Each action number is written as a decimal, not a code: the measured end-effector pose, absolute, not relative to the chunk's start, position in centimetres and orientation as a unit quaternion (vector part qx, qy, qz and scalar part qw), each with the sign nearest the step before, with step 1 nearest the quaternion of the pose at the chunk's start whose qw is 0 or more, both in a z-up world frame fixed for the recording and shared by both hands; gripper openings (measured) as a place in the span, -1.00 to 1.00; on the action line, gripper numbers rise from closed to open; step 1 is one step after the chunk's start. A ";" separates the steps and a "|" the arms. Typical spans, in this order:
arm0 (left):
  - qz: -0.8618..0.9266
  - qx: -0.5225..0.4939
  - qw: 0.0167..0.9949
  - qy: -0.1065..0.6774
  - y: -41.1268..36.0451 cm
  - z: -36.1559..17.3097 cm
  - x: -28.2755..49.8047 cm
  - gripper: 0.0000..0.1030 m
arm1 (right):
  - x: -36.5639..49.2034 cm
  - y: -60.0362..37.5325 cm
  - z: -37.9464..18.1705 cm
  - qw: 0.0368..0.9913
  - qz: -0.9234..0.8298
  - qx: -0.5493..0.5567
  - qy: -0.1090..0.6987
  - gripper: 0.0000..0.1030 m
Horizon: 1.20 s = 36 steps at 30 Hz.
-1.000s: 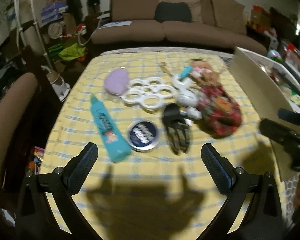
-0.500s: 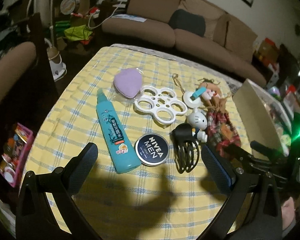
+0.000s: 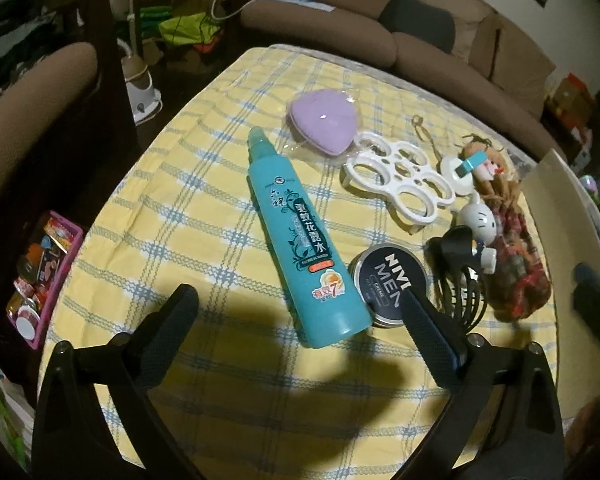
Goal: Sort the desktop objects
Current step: 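Move both grippers over the table toward the black claw clip, then close the right gripper on the black claw hair clip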
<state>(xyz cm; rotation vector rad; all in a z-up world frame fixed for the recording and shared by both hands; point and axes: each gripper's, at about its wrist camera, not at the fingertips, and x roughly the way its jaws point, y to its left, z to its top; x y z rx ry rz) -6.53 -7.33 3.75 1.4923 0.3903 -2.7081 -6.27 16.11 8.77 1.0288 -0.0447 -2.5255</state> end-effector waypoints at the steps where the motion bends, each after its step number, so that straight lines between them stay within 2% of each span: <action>1: -0.869 0.478 0.013 0.128 -7.4 3.7 -6.3 0.91 | -6.3 15.3 8.2 0.217 -0.899 0.380 -0.018 0.59; 2: -0.869 0.477 0.016 0.128 -7.5 3.7 -6.3 0.91 | -6.5 14.7 7.8 0.222 -0.894 0.388 -0.017 0.39; 4: -0.871 0.475 0.021 0.127 -7.6 3.7 -6.1 0.91 | -6.8 13.3 6.3 0.224 -0.885 0.408 -0.013 0.25; 12: -0.865 0.481 0.017 0.140 -7.8 3.3 -6.9 0.91 | -8.7 11.3 2.1 0.207 -0.872 0.443 -0.017 0.21; 13: -0.865 0.481 0.018 0.141 -7.8 3.3 -6.9 0.91 | -8.8 11.1 1.7 0.204 -0.872 0.444 -0.012 0.16; 15: -0.866 0.477 0.018 0.146 -7.9 3.6 -7.0 0.91 | -9.0 10.6 1.1 0.201 -0.872 0.446 0.003 -0.22; 16: -0.868 0.473 0.017 0.150 -7.9 3.9 -6.9 0.91 | -9.1 10.5 1.0 0.202 -0.872 0.447 0.005 -0.24; 23: -0.873 0.454 -0.036 0.177 -6.6 5.2 -7.0 0.91 | -8.4 12.4 2.1 0.223 -0.870 0.439 -0.015 -0.26; 26: -0.846 0.455 -0.118 0.251 -5.9 4.9 -7.3 0.93 | -7.5 13.4 3.1 0.234 -0.871 0.431 -0.017 -0.27; 30: -0.805 0.462 -0.178 0.327 -4.9 4.0 -7.7 0.93 | -6.8 14.3 3.5 0.249 -0.865 0.434 -0.030 -0.27; 34: -0.802 0.474 -0.178 0.318 -3.9 4.1 -8.0 0.93 | -6.3 15.5 3.2 0.248 -0.859 0.443 -0.061 -0.29; 36: -0.794 0.468 -0.194 0.337 -4.1 4.4 -8.0 0.93 | -6.3 16.0 3.3 0.250 -0.856 0.444 -0.082 -0.29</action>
